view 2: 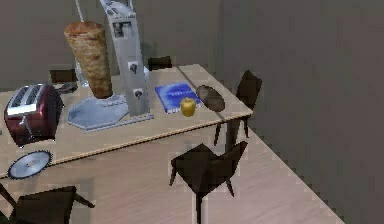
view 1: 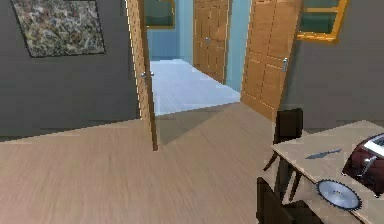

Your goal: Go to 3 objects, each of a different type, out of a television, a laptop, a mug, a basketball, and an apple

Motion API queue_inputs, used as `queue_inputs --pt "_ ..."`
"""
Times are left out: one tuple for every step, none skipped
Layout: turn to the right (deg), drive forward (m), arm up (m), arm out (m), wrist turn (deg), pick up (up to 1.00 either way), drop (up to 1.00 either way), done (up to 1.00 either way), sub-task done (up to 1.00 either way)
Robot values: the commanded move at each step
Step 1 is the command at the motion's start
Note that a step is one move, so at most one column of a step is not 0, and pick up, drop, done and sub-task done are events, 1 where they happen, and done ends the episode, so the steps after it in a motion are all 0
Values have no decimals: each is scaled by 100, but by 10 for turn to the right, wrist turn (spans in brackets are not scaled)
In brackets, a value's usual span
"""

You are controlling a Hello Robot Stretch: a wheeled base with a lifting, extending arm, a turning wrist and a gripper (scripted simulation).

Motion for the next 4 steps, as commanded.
queue_inputs --pt "-60 0 0 0 0 0 0 0 0" --pt "-30 0 0 0 0 0 0 0 0" --pt "-120 0 0 0 0 0 0 0 0" --pt "0 90 0 0 0 0 0 0 0"
